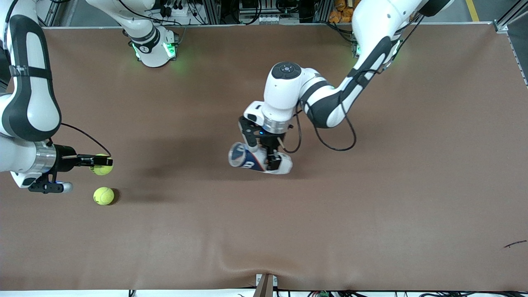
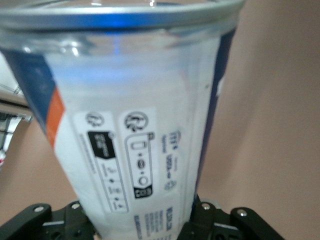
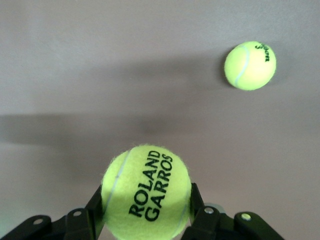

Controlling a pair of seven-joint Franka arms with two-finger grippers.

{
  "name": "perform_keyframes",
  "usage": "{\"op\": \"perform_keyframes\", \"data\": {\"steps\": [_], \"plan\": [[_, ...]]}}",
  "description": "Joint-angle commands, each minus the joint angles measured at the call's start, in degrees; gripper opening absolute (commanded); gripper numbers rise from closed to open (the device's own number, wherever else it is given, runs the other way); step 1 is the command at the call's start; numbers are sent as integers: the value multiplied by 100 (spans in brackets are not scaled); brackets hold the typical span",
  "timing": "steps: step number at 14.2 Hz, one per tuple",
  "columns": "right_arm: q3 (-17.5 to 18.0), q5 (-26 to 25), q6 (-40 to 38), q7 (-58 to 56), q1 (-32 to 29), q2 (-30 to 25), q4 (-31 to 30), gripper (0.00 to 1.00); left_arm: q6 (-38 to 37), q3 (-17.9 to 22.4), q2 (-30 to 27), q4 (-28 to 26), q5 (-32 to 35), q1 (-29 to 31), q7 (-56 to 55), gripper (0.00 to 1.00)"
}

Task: Insert tennis ball vertically with right arm
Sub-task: 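Move the upright tube with the left gripper while the right gripper carries the ball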

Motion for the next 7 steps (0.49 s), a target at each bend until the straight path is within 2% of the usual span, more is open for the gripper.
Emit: {"op": "perform_keyframes", "data": {"steps": [1,4,7], "plan": [[-26,102,-293,692,261,-86,346,11,1173,17,523,182,-60,-84,-673,59],[-26,102,-486,1640,665,-86,628,11,3314,96,1305,191,-51,-84,-701,60],[26,364,-558,2581,1043,-182,664,12,4488,412,1737,191,-51,-207,-649,60]]}}
